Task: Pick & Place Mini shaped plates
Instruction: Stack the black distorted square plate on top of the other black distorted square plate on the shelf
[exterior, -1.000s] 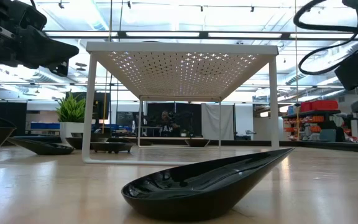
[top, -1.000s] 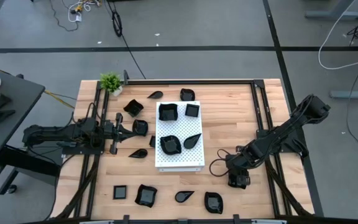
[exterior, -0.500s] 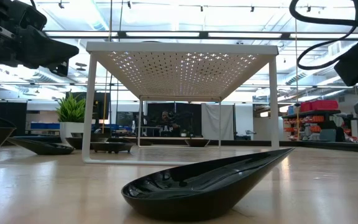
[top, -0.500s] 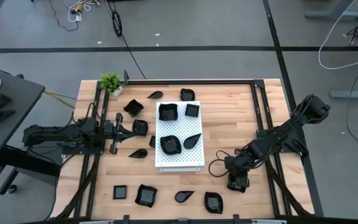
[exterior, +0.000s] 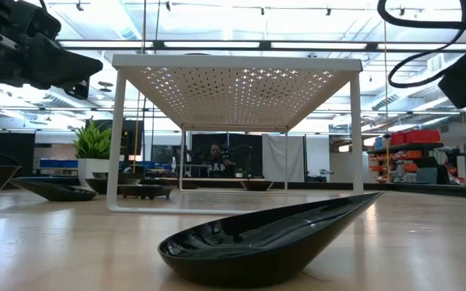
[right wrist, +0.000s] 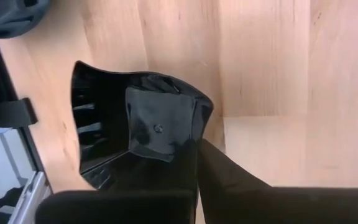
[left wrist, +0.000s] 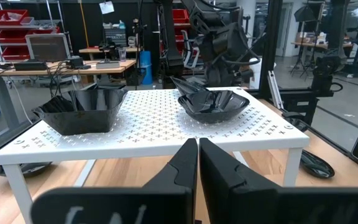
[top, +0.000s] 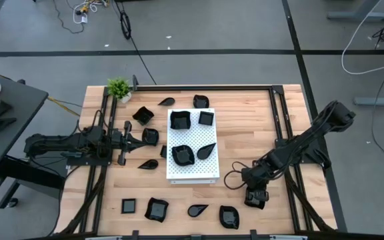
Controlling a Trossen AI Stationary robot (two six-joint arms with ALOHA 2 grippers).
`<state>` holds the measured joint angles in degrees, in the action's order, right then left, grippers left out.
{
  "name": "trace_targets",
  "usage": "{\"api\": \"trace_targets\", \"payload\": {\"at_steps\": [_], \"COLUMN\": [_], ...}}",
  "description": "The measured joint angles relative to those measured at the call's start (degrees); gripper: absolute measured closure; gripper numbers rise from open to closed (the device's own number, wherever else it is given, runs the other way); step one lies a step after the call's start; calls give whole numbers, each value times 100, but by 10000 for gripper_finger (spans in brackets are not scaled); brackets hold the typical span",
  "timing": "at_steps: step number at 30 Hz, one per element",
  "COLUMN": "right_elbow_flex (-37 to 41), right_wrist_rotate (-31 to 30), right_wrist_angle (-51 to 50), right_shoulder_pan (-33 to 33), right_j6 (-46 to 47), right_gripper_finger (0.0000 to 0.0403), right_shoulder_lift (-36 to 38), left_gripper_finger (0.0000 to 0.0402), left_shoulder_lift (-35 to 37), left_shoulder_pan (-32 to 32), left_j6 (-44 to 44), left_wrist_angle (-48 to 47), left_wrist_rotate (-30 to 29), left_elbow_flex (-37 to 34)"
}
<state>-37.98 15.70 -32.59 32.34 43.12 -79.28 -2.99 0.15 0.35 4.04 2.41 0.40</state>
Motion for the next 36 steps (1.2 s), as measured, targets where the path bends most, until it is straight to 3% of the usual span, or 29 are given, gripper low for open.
{"api": "trace_targets", "payload": {"at_steps": [16,26,36], "right_elbow_flex": [-454,-1600,-2745], "right_wrist_rotate": [128,269,348], "right_wrist_angle": [-546,-1247,-1093], "right_shoulder_pan": [-514,-1214,-2303], "right_j6": [220,743,1044], "right_gripper_finger": [399,401,401], "right_shoulder_lift": [856,1272,863], "left_gripper_finger": [381,381,381], "left_shoulder_lift": [1,0,0], "left_shoulder_pan": [-1,0,2], "left_j6": [0,0,0], "left_wrist_angle": [-1,0,0], "left_wrist_rotate": [0,1,1], "left_elbow_flex": [-1,-2,0]}}
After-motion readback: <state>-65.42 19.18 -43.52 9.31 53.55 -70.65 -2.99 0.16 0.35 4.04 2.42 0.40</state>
